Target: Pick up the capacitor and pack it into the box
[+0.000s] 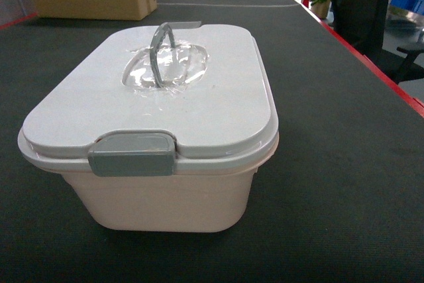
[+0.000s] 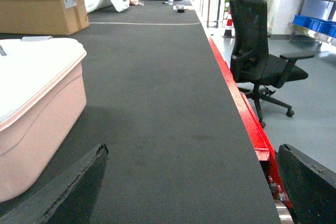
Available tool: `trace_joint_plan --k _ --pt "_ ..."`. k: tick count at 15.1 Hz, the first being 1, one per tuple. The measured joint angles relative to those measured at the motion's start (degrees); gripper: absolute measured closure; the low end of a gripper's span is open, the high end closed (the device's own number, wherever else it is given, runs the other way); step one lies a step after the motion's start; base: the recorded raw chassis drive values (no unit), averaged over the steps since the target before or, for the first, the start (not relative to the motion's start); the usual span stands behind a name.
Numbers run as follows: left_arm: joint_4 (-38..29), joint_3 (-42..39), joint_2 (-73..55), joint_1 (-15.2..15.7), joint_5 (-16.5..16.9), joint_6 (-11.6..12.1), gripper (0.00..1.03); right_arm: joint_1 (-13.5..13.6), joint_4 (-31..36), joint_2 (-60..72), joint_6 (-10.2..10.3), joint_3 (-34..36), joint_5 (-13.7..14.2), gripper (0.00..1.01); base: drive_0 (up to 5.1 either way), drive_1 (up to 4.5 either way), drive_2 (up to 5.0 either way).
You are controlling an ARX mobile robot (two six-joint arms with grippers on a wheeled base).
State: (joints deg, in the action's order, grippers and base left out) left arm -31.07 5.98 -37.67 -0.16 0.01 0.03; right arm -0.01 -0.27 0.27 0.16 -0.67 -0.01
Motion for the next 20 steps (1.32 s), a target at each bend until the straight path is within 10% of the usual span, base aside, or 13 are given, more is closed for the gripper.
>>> trace_joint_plan --k 20 --pt "29.24 -5.18 32.98 0.04 0.00 0.00 1.01 0.00 -0.04 0.00 -0.02 0.00 0.00 0.03 0.0 0.00 0.0"
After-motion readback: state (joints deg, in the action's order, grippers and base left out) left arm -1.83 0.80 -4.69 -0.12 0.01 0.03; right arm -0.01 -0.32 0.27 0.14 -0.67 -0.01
